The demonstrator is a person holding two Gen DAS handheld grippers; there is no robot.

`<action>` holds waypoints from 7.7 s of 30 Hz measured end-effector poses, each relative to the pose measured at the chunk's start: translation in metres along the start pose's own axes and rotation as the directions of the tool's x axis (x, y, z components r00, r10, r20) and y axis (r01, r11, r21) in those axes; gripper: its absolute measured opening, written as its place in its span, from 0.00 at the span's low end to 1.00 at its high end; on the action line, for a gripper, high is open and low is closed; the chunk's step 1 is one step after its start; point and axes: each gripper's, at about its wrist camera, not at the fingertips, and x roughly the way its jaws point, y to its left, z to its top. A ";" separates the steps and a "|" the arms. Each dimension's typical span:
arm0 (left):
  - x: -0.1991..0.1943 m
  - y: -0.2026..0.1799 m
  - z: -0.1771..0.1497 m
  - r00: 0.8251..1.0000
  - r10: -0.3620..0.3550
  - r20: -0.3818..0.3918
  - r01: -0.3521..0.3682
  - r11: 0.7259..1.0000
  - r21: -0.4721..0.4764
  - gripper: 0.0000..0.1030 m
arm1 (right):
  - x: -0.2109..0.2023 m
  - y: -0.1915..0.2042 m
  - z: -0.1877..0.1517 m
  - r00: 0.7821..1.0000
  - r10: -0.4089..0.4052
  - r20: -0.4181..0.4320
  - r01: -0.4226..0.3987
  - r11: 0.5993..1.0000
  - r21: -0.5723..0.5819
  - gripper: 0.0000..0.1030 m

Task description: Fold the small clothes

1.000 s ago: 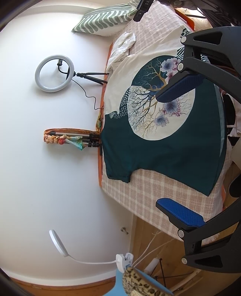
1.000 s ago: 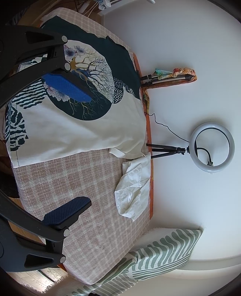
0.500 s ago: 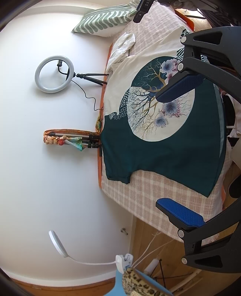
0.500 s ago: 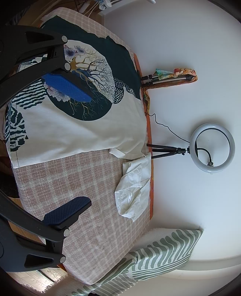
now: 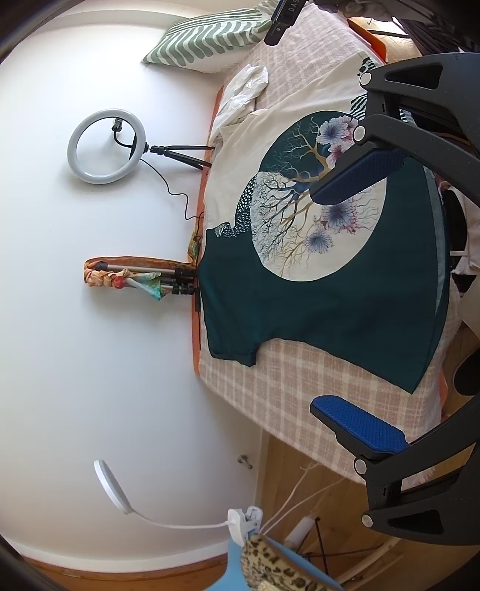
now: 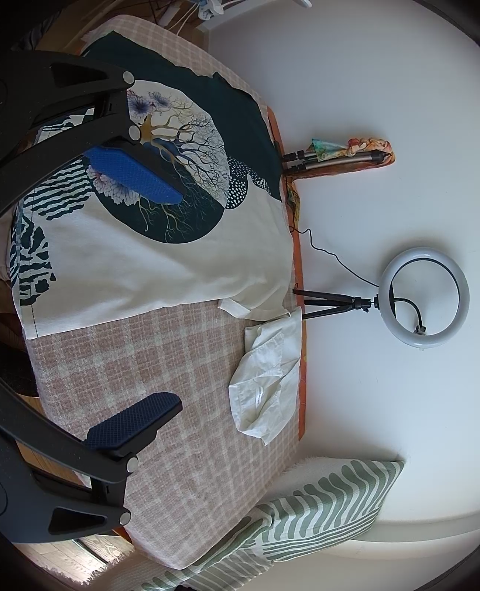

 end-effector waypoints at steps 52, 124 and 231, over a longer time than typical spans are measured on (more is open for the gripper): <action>0.090 0.113 -0.060 0.881 -0.206 -0.427 0.115 0.967 -0.228 0.42 | 0.185 0.348 0.162 0.784 0.491 -0.381 -0.567 0.815 -0.118 0.90; 0.107 -0.059 -0.033 0.646 -0.571 -0.506 0.602 0.789 -0.121 0.12 | 0.335 0.252 0.108 0.837 0.106 -0.537 -0.309 0.901 -0.304 0.52; 0.047 -0.302 -0.089 0.746 -0.546 -0.380 0.665 0.594 0.453 0.49 | 0.157 -0.158 0.112 0.882 0.425 -0.205 -0.362 0.888 0.282 0.69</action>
